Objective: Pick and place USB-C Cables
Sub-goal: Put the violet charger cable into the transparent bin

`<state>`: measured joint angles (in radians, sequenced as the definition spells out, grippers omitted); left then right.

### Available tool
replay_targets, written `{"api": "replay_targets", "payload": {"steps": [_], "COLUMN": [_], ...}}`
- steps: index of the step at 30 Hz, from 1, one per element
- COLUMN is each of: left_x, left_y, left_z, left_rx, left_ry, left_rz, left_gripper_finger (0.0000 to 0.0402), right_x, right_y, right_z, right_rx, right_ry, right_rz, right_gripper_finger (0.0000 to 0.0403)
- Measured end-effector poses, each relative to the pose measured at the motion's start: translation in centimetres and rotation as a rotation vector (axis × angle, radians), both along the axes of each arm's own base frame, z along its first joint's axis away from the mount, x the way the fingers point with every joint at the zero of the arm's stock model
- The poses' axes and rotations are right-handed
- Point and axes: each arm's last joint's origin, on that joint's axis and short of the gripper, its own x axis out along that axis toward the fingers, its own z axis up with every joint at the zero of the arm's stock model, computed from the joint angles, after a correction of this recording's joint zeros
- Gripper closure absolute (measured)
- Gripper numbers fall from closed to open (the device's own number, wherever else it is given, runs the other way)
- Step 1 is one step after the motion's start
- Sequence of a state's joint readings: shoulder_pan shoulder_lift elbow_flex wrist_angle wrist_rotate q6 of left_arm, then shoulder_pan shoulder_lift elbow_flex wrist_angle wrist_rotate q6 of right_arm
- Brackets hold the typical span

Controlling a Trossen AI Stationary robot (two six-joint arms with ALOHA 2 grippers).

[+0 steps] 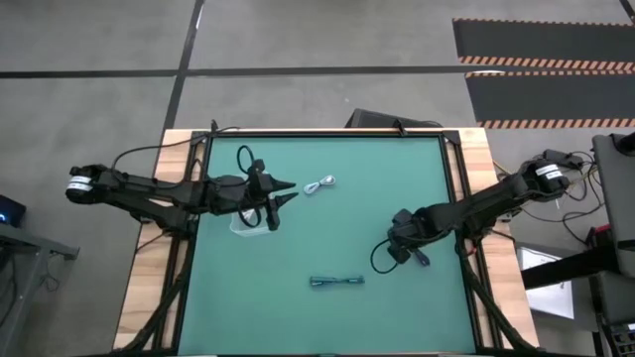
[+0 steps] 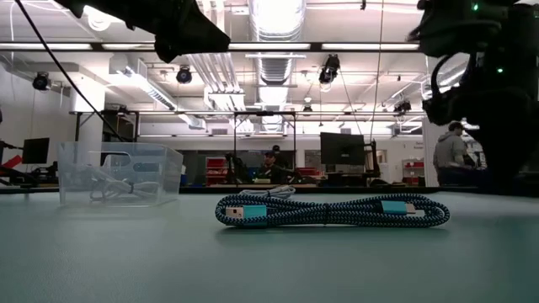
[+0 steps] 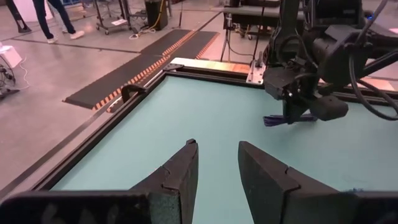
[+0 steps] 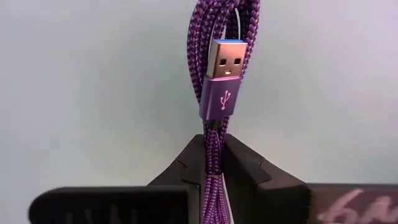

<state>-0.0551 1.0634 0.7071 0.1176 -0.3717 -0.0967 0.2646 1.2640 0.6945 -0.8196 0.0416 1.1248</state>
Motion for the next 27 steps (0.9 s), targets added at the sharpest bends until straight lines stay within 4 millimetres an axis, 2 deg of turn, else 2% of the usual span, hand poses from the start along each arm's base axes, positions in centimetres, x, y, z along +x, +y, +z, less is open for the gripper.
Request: {"api": "replay_targets", "payload": {"steps": [13,27], "left_x": [0.1,0.5], "left_y": [0.0,0.0], "left_z": [0.6,0.8], "left_rx": [-0.004,-0.032], "left_ry": [-0.066,-0.121], "left_rz": [0.000,0.004], "left_gripper_finger": [0.0303,0.0303], "right_x": [0.5,4.6], "right_y": [-0.8,-0.9], "right_z": [2.9,5.2], "right_rx": [-0.252,-0.485], "right_ry": [-0.309,-0.695], "right_rz": [0.071,0.299], "right_gripper_finger": [0.0374,0.0374]}}
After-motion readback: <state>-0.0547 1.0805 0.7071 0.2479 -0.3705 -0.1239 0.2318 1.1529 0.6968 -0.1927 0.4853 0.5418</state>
